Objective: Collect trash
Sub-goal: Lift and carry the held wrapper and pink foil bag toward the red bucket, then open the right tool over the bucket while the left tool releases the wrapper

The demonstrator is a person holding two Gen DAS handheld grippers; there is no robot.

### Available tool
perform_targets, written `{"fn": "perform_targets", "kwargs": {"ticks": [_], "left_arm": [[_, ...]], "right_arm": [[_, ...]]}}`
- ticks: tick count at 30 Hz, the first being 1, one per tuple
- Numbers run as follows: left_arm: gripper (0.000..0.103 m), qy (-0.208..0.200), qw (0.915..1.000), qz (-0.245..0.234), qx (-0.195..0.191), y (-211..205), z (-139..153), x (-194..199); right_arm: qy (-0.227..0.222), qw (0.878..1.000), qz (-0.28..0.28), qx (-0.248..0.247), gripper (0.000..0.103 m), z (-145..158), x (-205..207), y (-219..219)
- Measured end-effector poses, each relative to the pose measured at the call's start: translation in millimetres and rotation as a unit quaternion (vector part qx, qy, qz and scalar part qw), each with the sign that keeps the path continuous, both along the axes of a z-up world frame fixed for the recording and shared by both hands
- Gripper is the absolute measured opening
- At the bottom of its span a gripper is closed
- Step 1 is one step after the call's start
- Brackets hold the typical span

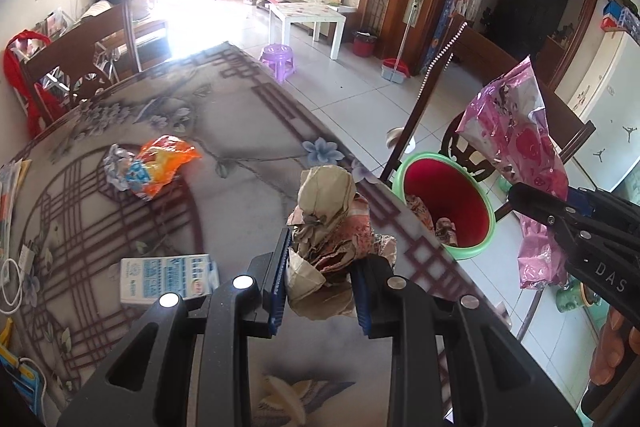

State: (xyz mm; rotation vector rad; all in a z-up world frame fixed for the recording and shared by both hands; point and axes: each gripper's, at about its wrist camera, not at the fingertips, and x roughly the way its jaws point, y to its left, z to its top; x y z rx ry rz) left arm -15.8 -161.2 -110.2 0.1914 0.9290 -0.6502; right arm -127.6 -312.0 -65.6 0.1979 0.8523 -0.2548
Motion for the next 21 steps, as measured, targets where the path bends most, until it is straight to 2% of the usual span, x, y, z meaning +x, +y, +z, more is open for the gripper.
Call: {"fn": "perform_targets", "kwargs": {"ticks": [15, 21], "left_arm": [[0.025, 0.010, 0.9995, -0.031, 0.002, -106.6, -9.3, -7.9], [0.025, 0.012, 0.9994, -0.032, 0.009, -132.0, -9.2, -15.4]], "right_arm": [[0.011, 0.999, -0.032, 0.008, 0.029, -12.5, -9.7, -101.4], [0.036, 0.998, -0.046, 0.020, 0.029, -34.8, -11.8, -142.7]]}}
